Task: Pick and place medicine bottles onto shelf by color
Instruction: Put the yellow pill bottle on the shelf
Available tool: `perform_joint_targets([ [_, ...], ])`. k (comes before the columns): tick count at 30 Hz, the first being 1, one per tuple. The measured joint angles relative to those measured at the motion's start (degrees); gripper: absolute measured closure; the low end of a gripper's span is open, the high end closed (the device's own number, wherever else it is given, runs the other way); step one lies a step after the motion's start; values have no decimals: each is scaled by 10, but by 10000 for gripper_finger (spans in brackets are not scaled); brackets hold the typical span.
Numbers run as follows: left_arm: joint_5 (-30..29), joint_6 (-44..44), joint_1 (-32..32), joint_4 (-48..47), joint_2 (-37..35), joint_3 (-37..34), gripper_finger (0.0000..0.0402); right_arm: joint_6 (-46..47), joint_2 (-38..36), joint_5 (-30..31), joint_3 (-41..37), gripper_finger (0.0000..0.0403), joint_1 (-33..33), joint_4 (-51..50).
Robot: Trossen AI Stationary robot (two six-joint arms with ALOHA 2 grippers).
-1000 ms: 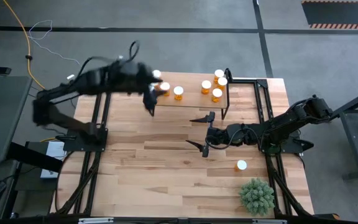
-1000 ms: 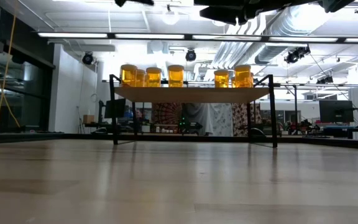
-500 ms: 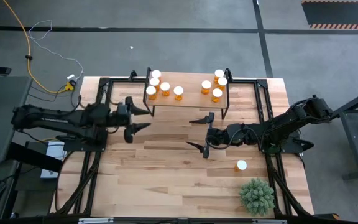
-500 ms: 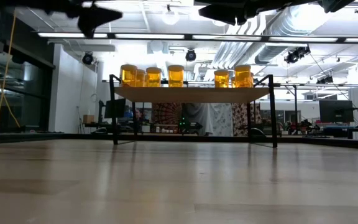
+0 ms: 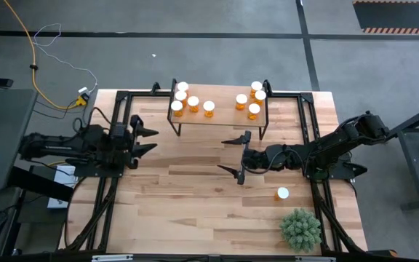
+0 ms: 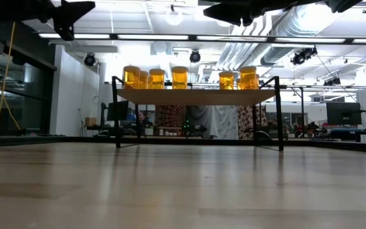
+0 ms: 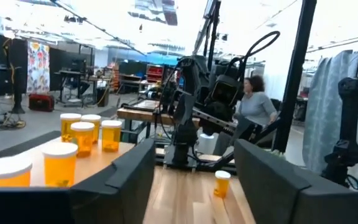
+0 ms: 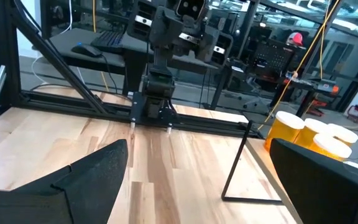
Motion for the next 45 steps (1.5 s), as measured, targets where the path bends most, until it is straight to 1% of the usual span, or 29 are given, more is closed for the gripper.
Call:
perform_joint_targets([
  [3,-6,-6,0,-23,-17,-1,237,18,0,0,0,18,0,0],
  [5,-7,-7,0,-21,-22,-7,278,24,0,0,0,18,0,-1],
  [9,-16,-20,0,5,-22,-43,375,53,0,0,0,18,0,-7],
  [10,-23,-26,0,13,-22,-55,388,58,0,1,0,18,0,-11],
  [12,-39,-41,0,42,-22,-85,390,68,-2,2,0,18,0,-22],
  [15,-43,-53,0,95,-22,-130,397,89,-11,11,0,18,0,-45],
  [17,-43,-58,0,83,-22,-126,399,99,-26,12,0,18,0,-72],
  [20,-20,-59,-7,79,-22,-127,400,116,-57,12,0,18,0,-116],
  [23,-12,-52,-20,61,-22,-127,401,134,-97,12,0,31,2,-175],
  [26,-12,-45,-30,57,-22,-127,401,159,-134,12,0,70,11,-248],
  [29,-7,-37,-31,57,-22,-127,401,193,-164,18,0,138,25,-328],
  [31,-10,-32,-31,55,-22,-127,401,214,-183,33,-12,198,38,-359],
  [35,-20,-29,-31,50,-22,-127,399,232,-230,54,-66,343,61,-363],
  [36,-20,-29,-31,50,-22,-128,399,237,-247,54,-82,372,64,-362],
  [37,-20,-29,-31,50,-22,-127,399,247,-266,54,-100,387,66,-362],
  [38,-21,-29,-31,50,-22,-127,399,258,-288,54,-116,387,66,-361],
  [40,-21,-29,-31,50,-22,-128,398,273,-337,52,-145,374,66,-357],
  [42,-22,-29,-31,50,-22,-127,398,272,-390,49,-173,372,66,-354],
  [45,-22,-29,-31,50,-22,-127,398,242,-464,39,-216,393,50,-318],
])
